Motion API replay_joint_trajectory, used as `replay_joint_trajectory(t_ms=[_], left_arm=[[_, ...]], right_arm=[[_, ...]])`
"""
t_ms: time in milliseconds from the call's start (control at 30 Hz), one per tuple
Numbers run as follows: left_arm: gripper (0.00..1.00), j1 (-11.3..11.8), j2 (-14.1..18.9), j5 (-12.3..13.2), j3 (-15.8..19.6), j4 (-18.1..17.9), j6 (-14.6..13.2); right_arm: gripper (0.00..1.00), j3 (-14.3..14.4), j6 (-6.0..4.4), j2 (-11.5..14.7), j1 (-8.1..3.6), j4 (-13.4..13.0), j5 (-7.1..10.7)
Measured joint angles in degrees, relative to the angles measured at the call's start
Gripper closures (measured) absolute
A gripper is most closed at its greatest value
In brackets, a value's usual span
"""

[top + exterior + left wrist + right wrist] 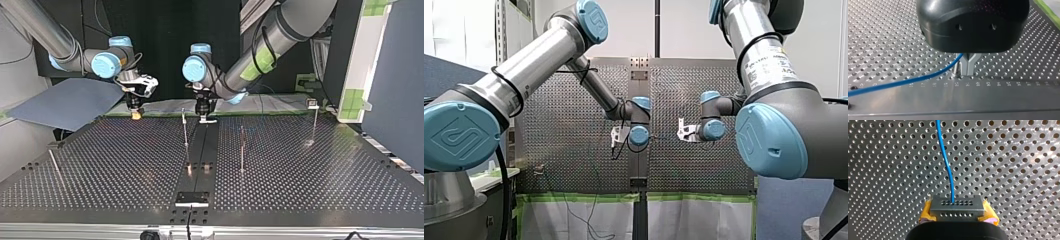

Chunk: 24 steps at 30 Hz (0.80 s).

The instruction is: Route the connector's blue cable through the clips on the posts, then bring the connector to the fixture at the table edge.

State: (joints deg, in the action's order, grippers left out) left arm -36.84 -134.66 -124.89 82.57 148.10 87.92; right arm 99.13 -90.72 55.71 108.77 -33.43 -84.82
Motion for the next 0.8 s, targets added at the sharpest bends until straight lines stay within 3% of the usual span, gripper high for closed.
replay_joint_trajectory(t_ms=[400, 800], left_arm=[[1.0, 0.9, -3.8, 1.8, -3.3, 1.8, 2.8], [1.0, 2.1, -4.3, 2.1, -8.0, 5.2, 3.0]], right_arm=[[1.0, -0.3, 0.26, -0.1, -0.23, 0.5, -0.01], [1.0, -0.6, 0.03, -0.2, -1.51, -0.2, 0.0]])
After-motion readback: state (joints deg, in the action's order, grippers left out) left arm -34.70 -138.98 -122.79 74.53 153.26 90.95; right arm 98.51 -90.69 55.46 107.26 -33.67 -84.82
